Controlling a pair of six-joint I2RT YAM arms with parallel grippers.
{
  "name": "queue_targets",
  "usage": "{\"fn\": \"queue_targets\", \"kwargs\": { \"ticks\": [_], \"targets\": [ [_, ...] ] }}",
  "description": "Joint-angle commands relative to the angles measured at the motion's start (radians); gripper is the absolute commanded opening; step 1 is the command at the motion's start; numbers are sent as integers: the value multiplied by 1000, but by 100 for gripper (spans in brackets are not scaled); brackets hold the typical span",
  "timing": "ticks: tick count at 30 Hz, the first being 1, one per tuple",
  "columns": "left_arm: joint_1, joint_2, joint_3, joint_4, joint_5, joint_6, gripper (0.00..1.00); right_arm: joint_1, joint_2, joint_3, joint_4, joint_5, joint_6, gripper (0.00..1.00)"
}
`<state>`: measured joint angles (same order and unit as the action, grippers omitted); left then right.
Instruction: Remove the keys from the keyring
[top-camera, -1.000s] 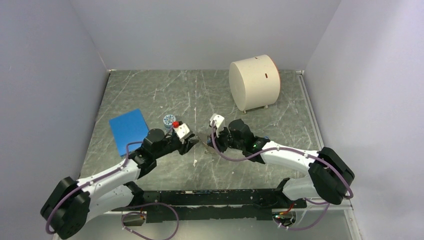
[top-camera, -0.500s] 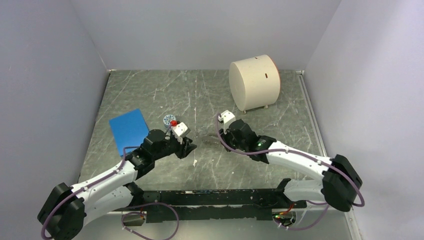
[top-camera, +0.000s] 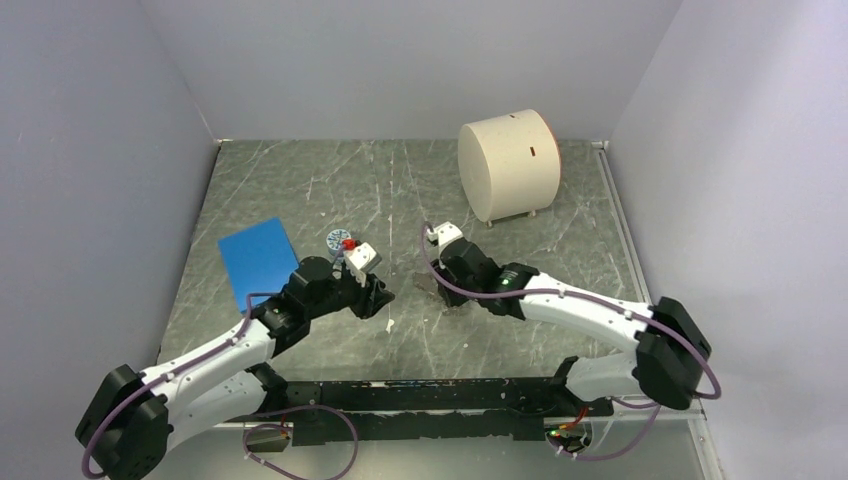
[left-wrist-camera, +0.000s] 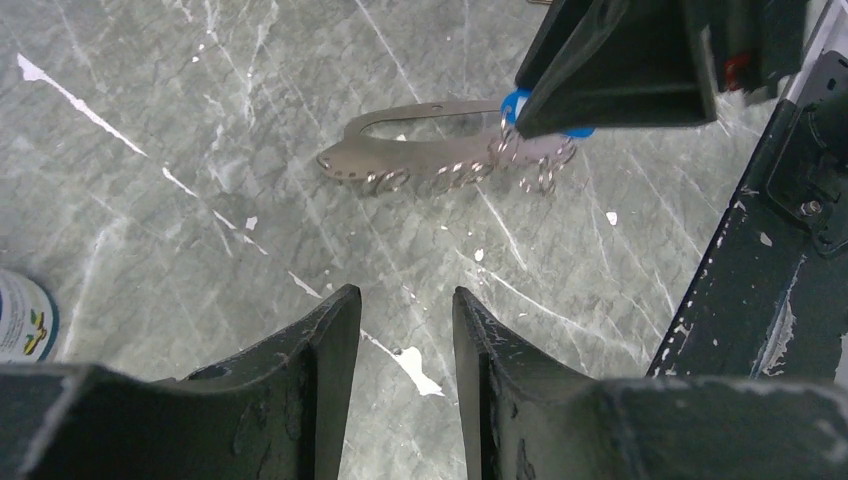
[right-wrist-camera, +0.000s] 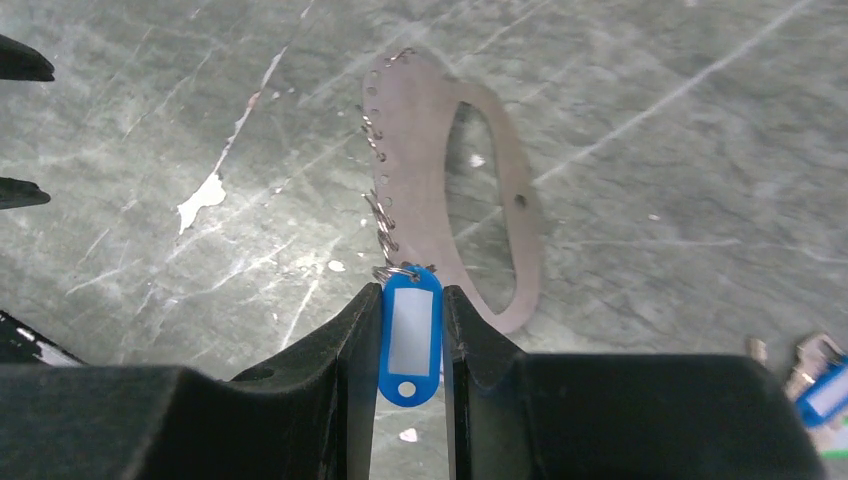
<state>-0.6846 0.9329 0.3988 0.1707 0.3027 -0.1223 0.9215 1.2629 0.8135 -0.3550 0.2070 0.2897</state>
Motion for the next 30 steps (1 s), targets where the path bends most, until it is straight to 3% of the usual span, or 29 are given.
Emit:
{"fn": "queue_targets", "kwargs": {
  "ticks": [1,15,30],
  "targets": [
    [-5,-53,22,-26,-49,-31,45,11,90,90,65,-117,21,0],
    [-13,-72,-27,-50,-159,-130,45,-1,500,404,103,-305,-62,0],
    [-14,95,-52,106,-249,-221,45,-167,562,351,236,-542,-18,0]
  ]
}}
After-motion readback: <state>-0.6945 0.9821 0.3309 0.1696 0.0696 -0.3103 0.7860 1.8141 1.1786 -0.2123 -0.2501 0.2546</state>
